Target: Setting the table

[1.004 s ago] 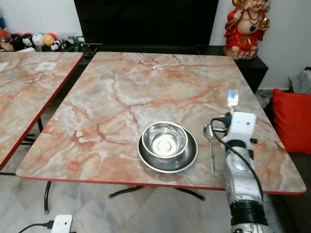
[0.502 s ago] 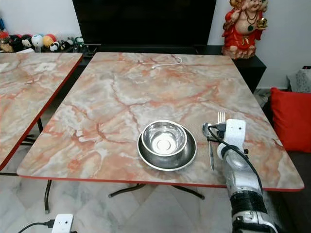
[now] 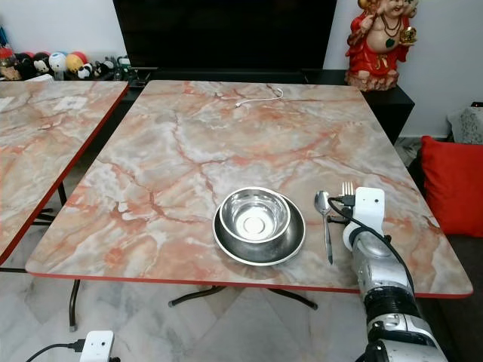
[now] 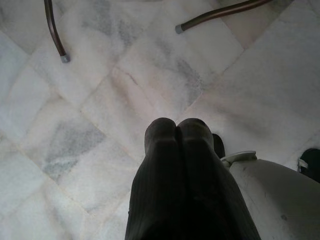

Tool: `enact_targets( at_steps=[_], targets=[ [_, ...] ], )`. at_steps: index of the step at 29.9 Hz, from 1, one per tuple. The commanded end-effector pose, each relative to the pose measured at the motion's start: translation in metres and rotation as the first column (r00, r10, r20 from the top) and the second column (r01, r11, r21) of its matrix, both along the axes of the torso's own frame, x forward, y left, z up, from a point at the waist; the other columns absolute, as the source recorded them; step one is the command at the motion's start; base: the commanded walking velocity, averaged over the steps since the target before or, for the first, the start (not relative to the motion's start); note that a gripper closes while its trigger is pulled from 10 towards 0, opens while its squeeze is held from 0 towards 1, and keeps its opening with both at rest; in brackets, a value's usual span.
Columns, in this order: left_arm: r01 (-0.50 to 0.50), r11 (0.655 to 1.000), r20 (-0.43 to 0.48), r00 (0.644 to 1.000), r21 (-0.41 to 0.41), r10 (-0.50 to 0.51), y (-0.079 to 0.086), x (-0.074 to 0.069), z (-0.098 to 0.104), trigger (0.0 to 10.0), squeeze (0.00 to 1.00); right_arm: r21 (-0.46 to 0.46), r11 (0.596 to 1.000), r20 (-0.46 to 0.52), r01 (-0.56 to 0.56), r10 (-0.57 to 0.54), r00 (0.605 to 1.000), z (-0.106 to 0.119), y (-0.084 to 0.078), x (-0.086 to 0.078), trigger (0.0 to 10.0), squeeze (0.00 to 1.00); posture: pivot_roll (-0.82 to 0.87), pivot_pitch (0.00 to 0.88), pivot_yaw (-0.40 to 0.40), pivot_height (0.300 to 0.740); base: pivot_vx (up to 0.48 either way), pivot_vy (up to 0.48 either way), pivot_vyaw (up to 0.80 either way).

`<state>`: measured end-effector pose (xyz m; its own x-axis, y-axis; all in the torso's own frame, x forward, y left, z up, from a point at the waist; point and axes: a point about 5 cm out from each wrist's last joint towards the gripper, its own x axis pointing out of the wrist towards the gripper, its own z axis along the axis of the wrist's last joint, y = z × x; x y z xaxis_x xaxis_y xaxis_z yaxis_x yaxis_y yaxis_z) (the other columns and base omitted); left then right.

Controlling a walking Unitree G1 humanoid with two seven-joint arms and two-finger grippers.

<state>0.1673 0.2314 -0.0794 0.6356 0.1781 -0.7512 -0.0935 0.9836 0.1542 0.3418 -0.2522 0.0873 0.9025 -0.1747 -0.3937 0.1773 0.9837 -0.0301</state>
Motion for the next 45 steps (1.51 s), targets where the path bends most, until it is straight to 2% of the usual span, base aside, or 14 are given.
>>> enact_targets(
  at_steps=[1, 13, 21, 29, 43, 44, 45],
  targets=[
    [-0.003, 1.0, -0.021, 1.0, 0.006, 0.003, 0.004, -0.005, -0.001, 10.0, 0.0, 0.004, 1.0, -0.002, -0.007, 0.007, 1.0, -0.001, -0.002, -0.001, 10.0, 0.0, -0.03, 0.0, 0.02, 0.74, 0.0, 0.0, 0.0],
    [0.005, 1.0, -0.024, 1.0, 0.009, -0.004, 0.005, -0.005, -0.001, 10.0, 0.0, -0.028, 1.0, -0.03, -0.011, 0.011, 1.0, -0.013, -0.004, -0.007, 10.0, 0.0, -0.03, 0.0, 0.025, 0.74, 0.0, 0.0, 0.0],
    [-0.001, 1.0, -0.022, 1.0, 0.012, 0.001, 0.007, -0.005, -0.001, 10.0, 0.0, -0.013, 1.0, -0.046, -0.007, 0.007, 0.999, -0.024, 0.003, -0.01, 10.0, 0.0, -0.02, 0.0, 0.028, 0.74, 0.0, 0.0, 0.0],
    [-0.004, 1.0, -0.022, 1.0, 0.015, 0.004, 0.009, -0.005, 0.0, 10.0, 0.0, -0.005, 1.0, -0.045, -0.012, 0.012, 0.999, -0.028, 0.009, -0.01, 10.0, 0.0, -0.01, 0.0, 0.031, 0.74, 0.0, 0.0, 0.0],
    [-0.004, 1.0, -0.023, 1.0, 0.017, 0.004, 0.009, -0.006, -0.001, 10.0, 0.0, -0.012, 1.0, -0.046, 0.004, -0.004, 0.999, -0.031, 0.01, -0.01, 10.0, 0.0, 0.0, 0.002, 0.031, 0.74, 0.0, 0.0, 0.0],
    [-0.004, 1.0, -0.023, 1.0, 0.018, 0.004, 0.01, -0.006, -0.001, 10.0, 0.0, -0.011, 1.0, -0.046, 0.003, -0.003, 0.999, -0.031, 0.01, -0.009, 10.0, 0.18, 0.0, 0.002, 0.032, 0.74, 0.0, 0.0, 0.0],
    [-0.004, 1.0, -0.024, 1.0, 0.018, 0.004, 0.01, -0.006, -0.001, 10.0, 0.0, -0.01, 1.0, -0.046, 0.002, -0.003, 0.999, -0.031, 0.011, -0.009, 10.0, 0.18, 0.0, 0.002, 0.032, 0.74, 0.0, 0.0, 0.0]
  ],
)
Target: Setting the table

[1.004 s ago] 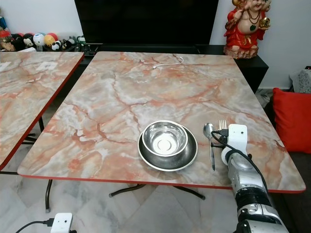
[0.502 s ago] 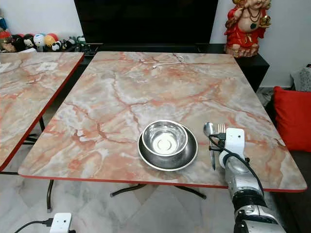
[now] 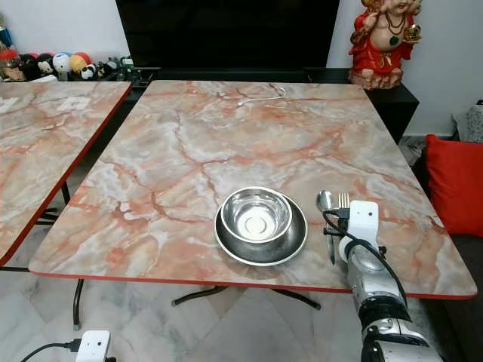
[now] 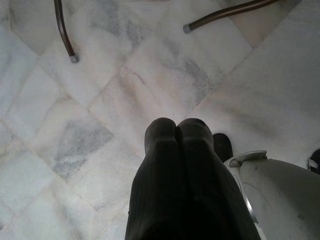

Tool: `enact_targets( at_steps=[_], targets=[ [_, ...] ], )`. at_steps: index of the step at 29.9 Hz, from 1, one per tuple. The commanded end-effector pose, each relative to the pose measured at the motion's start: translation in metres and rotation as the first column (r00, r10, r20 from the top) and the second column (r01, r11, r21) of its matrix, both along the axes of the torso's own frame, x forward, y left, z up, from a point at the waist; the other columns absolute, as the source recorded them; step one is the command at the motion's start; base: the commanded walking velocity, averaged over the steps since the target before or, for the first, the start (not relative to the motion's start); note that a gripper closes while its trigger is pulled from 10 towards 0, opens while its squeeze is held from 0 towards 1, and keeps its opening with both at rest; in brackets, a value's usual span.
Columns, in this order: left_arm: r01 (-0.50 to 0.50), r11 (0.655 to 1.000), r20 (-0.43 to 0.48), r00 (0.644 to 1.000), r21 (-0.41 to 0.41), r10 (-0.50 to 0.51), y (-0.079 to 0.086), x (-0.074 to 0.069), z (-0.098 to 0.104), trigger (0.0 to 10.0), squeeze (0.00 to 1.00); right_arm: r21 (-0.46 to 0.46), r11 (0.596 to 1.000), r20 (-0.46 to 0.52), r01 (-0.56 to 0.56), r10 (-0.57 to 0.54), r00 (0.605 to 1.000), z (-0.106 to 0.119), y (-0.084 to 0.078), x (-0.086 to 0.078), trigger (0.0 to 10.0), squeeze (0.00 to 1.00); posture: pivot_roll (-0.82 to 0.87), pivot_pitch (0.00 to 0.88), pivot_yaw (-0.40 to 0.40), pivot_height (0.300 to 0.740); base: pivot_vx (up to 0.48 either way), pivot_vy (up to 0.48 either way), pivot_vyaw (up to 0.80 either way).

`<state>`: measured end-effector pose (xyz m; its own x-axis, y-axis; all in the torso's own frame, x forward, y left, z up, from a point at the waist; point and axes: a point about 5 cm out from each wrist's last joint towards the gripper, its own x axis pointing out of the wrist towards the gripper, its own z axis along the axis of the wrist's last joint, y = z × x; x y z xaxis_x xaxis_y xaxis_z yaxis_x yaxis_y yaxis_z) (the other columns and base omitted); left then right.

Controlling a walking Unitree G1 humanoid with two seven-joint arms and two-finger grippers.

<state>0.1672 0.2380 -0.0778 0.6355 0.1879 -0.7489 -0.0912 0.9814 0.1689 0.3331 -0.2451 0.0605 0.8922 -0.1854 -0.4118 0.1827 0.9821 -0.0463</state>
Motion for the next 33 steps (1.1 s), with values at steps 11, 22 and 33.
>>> enact_targets(
  at_steps=[11, 22, 33],
  targets=[
    [-0.007, 1.0, -0.024, 1.0, 0.005, 0.007, 0.004, -0.007, -0.002, 10.0, 0.0, -0.005, 1.0, -0.021, 0.002, -0.002, 1.0, -0.004, 0.004, 0.0, 10.0, 0.69, 0.0, 0.004, 0.034, 0.74, 0.0, 0.0, 0.0],
    [-0.009, 1.0, -0.024, 1.0, 0.004, 0.009, 0.004, -0.007, -0.002, 10.0, 0.0, -0.016, 1.0, 0.021, 0.019, -0.019, 1.0, 0.0, 0.002, 0.002, 10.0, 0.0, 0.0, 0.001, 0.034, 0.74, 0.0, 0.0, 0.0],
    [0.064, 0.998, -0.032, 0.997, 0.023, -0.063, -0.001, -0.005, -0.003, 10.0, 0.0, -0.005, 0.998, 0.181, 0.057, -0.055, 0.982, 0.019, -0.002, 0.008, 10.0, 0.0, 0.0, 0.0, 0.032, 0.74, 0.0, 0.0, 0.0]
  ],
)
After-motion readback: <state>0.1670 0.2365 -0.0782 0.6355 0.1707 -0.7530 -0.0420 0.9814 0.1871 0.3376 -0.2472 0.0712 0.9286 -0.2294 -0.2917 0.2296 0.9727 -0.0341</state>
